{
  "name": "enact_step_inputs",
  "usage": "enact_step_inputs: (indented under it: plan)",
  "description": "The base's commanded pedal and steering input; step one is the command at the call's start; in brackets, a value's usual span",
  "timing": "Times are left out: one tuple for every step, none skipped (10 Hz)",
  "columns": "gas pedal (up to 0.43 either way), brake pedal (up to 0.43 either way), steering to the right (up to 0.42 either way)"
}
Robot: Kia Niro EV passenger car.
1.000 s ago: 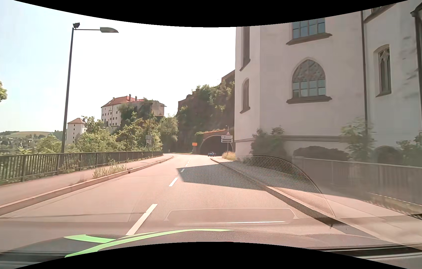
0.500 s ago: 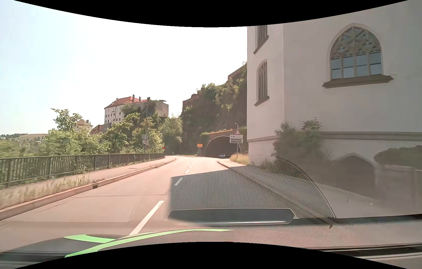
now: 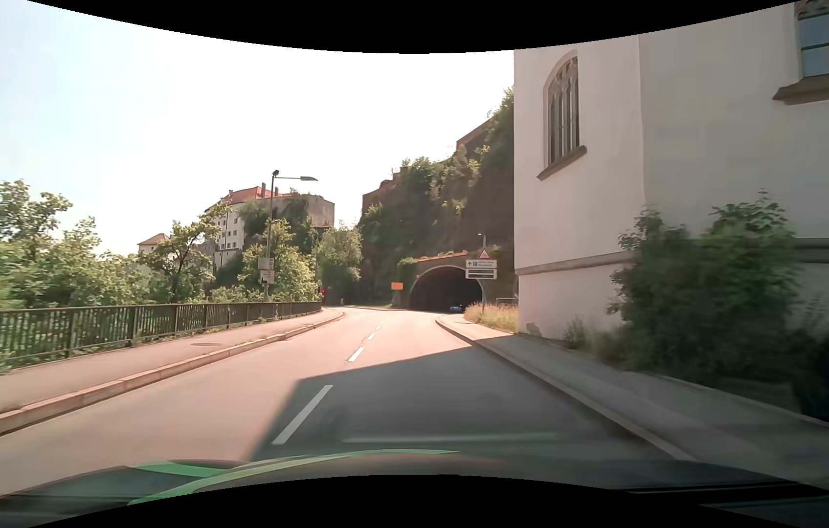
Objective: Follow the waypoints while adhering to traffic rules and regulations
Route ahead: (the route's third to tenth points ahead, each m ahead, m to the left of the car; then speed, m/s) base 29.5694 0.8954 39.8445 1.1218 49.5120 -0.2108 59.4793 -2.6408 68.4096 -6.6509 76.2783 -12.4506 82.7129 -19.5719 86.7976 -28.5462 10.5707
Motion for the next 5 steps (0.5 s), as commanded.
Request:
enact_step_inputs:
  plan:
    - [0.098, 0.000, -0.010]
    - [0.098, 0.000, -0.008]
    - [0.098, 0.000, -0.007]
    - [0.098, 0.000, -0.006]
    - [0.098, 0.000, -0.006]
